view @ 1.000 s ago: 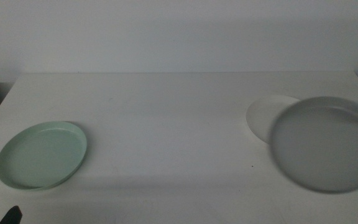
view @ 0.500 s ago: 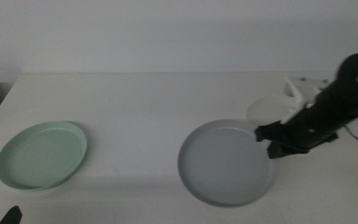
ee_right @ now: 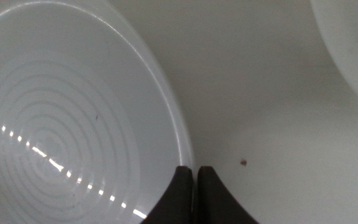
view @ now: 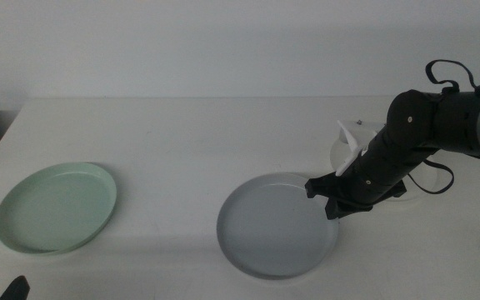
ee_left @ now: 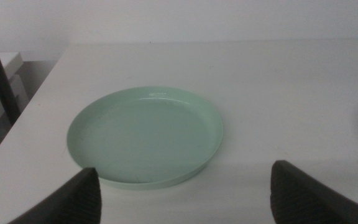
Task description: Stack the three bowls on top of each other.
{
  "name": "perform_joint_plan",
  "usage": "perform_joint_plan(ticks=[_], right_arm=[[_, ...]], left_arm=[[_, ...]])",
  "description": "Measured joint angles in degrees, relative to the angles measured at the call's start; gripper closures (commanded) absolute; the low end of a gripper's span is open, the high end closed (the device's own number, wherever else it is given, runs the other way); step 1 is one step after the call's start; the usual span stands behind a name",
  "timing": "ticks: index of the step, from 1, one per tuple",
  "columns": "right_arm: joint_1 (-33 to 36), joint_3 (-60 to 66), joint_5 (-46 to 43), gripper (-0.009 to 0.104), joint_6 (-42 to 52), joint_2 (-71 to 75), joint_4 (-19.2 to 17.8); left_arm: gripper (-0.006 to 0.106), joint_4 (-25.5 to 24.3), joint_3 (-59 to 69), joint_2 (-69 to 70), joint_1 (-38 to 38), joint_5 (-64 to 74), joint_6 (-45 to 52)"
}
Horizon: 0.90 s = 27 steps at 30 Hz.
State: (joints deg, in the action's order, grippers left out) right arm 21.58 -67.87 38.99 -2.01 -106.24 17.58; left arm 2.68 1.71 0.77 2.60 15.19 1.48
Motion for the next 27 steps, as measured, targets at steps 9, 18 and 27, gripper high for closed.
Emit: perform_joint_plan(ticks=[9,18,27], right_arm=[[0.08,-0.11,-1.54,0.060,0.62,-0.74,0.00],[-1.68,-0.95,-0.22,0.034,0.62,8.16,-0.32],[-13.74,-13.14,7.67,0.035,0.37,12.35,-7.80]], left_arm=[[0.012,0.00,0.00,0.00,0.00,0.00,0.00],[0.012,0.00,0.00,0.00,0.00,0.00,0.00],[0.012,0.00,0.04,0.00,0.00,0.00,0.00]])
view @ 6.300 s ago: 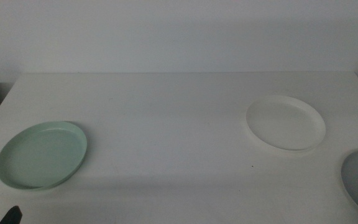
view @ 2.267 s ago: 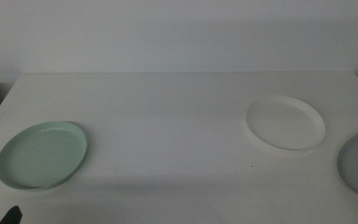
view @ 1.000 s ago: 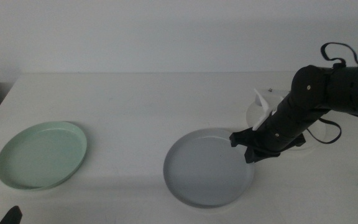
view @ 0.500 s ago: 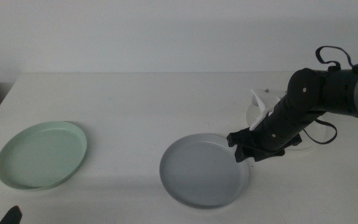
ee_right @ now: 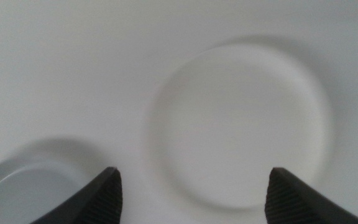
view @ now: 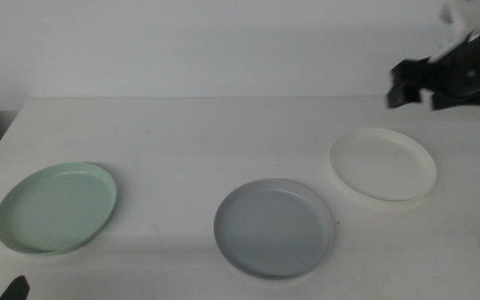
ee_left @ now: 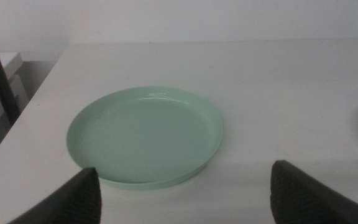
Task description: Stack the three bowls on top of each other.
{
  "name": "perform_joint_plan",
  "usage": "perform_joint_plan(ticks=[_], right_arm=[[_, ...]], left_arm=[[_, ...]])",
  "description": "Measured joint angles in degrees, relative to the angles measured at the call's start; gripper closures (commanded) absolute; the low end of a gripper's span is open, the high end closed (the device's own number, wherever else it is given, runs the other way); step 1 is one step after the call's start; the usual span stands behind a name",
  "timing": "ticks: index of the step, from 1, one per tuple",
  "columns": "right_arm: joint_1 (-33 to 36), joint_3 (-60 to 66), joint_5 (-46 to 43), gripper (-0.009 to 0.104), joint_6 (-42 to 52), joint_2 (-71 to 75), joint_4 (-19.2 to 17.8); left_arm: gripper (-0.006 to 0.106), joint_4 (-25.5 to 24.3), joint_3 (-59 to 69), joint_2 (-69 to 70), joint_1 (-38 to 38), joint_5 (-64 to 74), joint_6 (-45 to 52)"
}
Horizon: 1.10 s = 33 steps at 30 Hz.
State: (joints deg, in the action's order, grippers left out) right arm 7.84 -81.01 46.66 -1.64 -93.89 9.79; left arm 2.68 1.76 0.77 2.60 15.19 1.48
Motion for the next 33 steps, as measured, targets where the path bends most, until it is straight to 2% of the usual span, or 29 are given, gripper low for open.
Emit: perform_joint_plan(ticks=[3,9,18,22,24,26,30,33], right_arm=[[-4.09,-2.91,1.06,0.035,-0.56,-2.37,-2.10],[-9.26,-4.76,0.32,0.035,-0.60,-9.56,-2.81],[-10.13,-4.96,-6.79,0.035,-0.60,-21.38,-4.23],[-10.13,-5.28,-9.36,0.039,-0.60,-25.29,-4.23],[-10.13,-5.35,-9.51,0.045,-0.60,-26.86,-4.23],[-10.13,-5.35,-9.65,0.056,-0.60,-28.37,-4.42],[-10.13,-5.83,-11.38,0.095,-0.60,-29.04,-4.19],[-10.19,-5.83,-11.20,0.095,-0.60,-28.59,-3.91]], left_arm=[[0.012,0.00,0.00,0.00,0.00,0.00,0.00],[0.012,0.00,0.00,0.00,0.00,0.00,0.00],[0.012,0.00,0.00,0.00,0.00,0.00,0.00],[0.012,0.00,0.00,0.00,0.00,0.00,0.00],[0.012,0.00,0.00,0.00,0.00,0.00,0.00],[0.012,0.00,0.00,0.00,0.00,0.00,0.00],[0.012,0.00,0.00,0.00,0.00,0.00,0.00],[0.012,0.00,0.00,0.00,0.00,0.00,0.00]])
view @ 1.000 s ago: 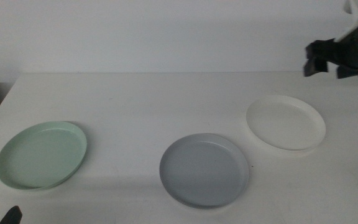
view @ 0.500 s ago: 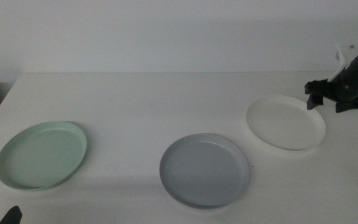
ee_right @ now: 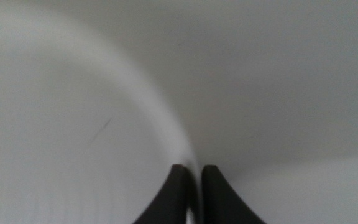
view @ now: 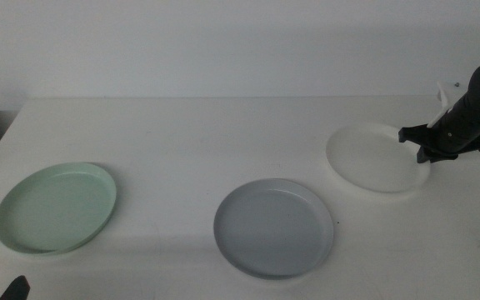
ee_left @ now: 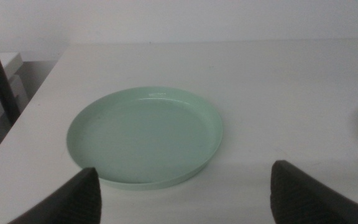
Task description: Stack the three bowls on top of each other.
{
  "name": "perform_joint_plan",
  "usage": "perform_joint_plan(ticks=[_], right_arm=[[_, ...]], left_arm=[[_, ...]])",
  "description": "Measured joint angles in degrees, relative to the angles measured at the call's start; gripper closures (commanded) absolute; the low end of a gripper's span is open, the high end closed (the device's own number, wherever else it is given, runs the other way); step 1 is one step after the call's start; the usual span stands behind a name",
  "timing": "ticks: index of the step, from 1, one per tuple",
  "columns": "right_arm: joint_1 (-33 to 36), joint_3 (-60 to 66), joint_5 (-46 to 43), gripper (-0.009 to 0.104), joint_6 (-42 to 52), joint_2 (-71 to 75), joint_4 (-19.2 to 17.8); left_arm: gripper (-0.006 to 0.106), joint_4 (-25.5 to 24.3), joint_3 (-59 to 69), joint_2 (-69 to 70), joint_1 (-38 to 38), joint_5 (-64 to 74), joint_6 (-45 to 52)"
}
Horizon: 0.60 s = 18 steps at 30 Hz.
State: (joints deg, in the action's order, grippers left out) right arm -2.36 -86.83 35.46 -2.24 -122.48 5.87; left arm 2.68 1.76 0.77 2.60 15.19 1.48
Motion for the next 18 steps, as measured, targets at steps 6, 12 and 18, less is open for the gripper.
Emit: perform_joint_plan(ticks=[6,12,18], right_arm=[[0.56,1.20,0.84,0.095,0.14,7.69,2.26],[4.92,9.01,-1.98,0.095,3.11,20.97,7.75],[14.94,18.49,-4.87,0.095,4.31,28.21,9.79]], left_arm=[[0.012,0.00,0.00,0.00,0.00,0.00,0.00],[0.012,0.00,0.00,0.00,0.00,0.00,0.00],[0.012,0.00,0.00,0.00,0.00,0.00,0.00]])
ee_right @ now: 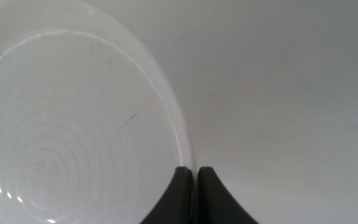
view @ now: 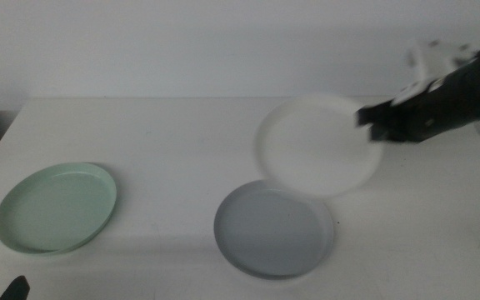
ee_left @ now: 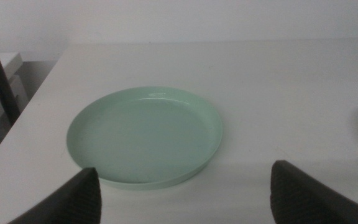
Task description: Stack the three bowls on top of each other.
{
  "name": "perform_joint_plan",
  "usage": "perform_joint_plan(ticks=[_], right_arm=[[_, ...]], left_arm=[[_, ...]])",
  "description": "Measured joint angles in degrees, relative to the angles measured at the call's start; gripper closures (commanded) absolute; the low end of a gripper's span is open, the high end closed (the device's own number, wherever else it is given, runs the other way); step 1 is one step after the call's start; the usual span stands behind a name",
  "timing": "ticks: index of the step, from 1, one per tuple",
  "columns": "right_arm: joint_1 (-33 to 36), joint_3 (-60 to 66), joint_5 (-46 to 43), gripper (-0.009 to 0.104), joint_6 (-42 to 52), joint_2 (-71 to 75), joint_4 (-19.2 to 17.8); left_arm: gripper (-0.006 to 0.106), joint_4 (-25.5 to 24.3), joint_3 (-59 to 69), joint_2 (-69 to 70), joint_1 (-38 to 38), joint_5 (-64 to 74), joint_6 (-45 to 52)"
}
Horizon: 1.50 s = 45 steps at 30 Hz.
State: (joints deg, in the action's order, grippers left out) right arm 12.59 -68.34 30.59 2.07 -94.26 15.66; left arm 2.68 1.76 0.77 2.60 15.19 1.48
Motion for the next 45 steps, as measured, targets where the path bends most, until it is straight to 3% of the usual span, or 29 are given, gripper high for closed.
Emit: perform_joint_plan(ticks=[8,30,33,42,45], right_arm=[[7.49,3.78,-1.87,0.095,-1.64,-1.12,0.21],[10.06,3.90,-1.95,0.093,-1.52,-8.61,0.85],[10.12,3.95,-1.95,0.086,-1.52,-9.22,0.85],[10.12,3.95,-1.14,0.047,-1.45,-7.44,0.98],[10.12,3.95,0.89,0.039,-1.18,-2.54,0.59]], left_arm=[[0.012,0.00,0.00,0.00,0.00,0.00,0.00],[0.012,0.00,0.00,0.00,0.00,0.00,0.00],[0.012,0.00,0.00,0.00,0.00,0.00,0.00],[0.012,0.00,0.00,0.00,0.00,0.00,0.00],[0.012,0.00,0.00,0.00,0.00,0.00,0.00]])
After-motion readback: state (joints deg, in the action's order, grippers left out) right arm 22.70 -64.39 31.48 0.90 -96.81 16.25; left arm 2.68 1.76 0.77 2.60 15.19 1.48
